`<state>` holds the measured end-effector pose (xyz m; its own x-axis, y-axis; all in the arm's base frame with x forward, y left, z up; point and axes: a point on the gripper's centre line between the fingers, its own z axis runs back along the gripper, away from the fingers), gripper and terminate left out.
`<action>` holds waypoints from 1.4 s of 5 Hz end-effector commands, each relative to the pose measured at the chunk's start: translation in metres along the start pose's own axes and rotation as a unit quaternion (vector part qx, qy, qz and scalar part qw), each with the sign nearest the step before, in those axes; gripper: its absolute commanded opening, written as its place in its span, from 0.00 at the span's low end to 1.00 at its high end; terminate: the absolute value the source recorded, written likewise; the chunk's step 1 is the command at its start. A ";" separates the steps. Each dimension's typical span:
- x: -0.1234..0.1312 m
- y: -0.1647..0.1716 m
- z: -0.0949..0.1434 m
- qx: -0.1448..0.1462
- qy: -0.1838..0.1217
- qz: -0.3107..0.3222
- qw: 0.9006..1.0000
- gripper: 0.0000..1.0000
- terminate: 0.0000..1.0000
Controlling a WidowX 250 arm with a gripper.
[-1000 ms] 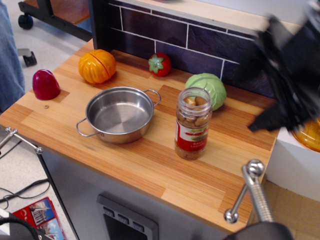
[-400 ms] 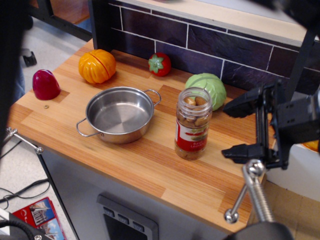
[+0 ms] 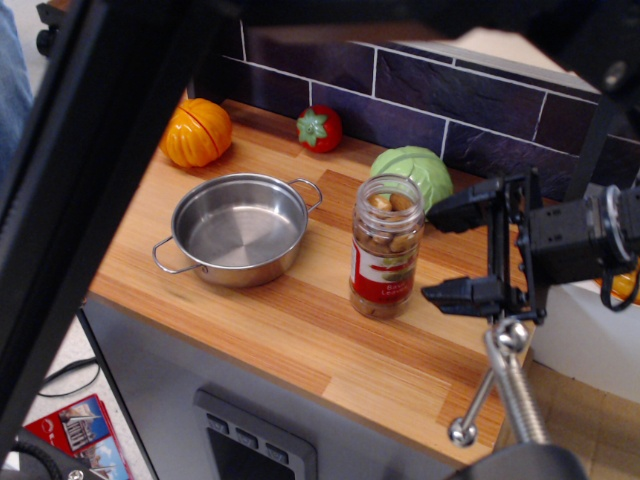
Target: Pour almonds in pot
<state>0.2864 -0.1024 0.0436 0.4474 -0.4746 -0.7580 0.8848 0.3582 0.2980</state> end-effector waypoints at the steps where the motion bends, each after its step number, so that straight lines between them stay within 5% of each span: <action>1: -0.008 0.011 -0.013 -0.023 0.030 -0.032 0.999 1.00 0.00; 5: -0.045 -0.001 -0.048 -0.074 0.097 -0.098 0.988 1.00 0.00; 6: -0.054 -0.008 -0.058 -0.056 0.101 -0.095 0.989 1.00 0.00; 7: -0.053 -0.007 -0.060 -0.037 0.063 -0.062 0.995 1.00 0.00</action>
<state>0.2509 -0.0336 0.0319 0.2596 -0.4155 -0.8718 0.9267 0.3613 0.1038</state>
